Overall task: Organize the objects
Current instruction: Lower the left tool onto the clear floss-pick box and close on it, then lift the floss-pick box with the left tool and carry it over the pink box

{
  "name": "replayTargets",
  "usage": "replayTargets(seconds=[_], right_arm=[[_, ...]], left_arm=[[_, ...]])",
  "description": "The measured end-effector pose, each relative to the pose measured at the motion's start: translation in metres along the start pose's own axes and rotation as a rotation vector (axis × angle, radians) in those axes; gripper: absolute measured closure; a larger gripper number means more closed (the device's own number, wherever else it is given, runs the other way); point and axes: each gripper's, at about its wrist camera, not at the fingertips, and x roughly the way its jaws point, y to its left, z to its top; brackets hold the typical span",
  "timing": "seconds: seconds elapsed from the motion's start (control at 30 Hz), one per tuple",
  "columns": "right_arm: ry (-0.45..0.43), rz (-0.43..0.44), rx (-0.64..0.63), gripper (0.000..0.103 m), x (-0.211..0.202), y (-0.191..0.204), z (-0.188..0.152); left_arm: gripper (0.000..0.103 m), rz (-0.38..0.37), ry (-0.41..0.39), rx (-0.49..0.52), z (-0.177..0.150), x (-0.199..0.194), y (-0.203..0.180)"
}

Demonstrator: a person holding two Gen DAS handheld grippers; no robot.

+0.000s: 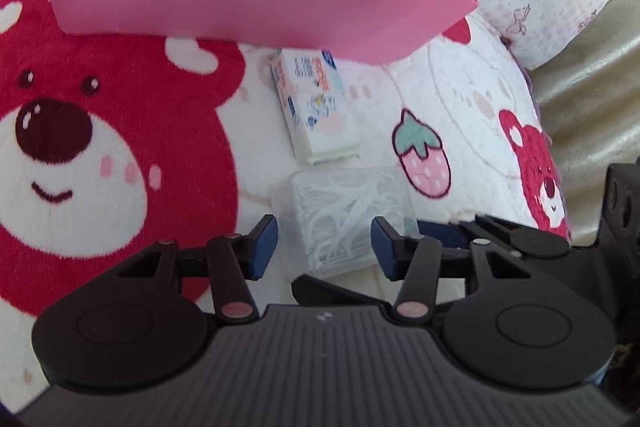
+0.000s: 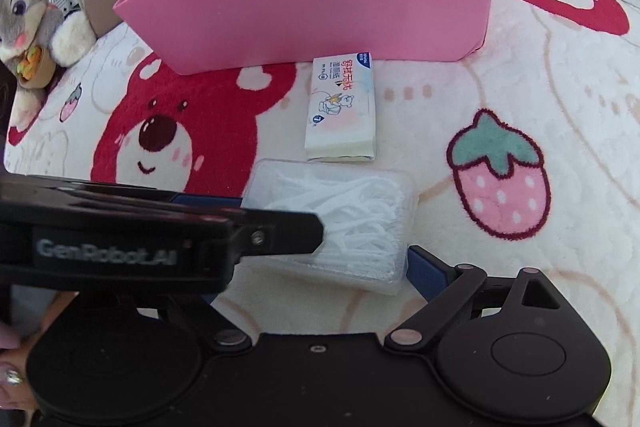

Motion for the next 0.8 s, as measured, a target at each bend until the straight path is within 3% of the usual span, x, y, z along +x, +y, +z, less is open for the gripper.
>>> replayTargets(seconds=[0.17, 0.43, 0.8], right_arm=[[0.007, -0.039, -0.072, 0.005, 0.002, 0.013, -0.004], [0.005, -0.055, -0.066, 0.003, 0.006, 0.014, -0.003], [0.019, -0.113, -0.077, 0.006, 0.007, 0.017, -0.004]], left_arm=[[0.058, 0.022, 0.048, 0.036, -0.005, -0.004, -0.006], [0.056, -0.011, 0.048, -0.02, -0.005, -0.001, 0.007], [0.056, -0.006, 0.01, 0.011, -0.005, 0.002, 0.003]])
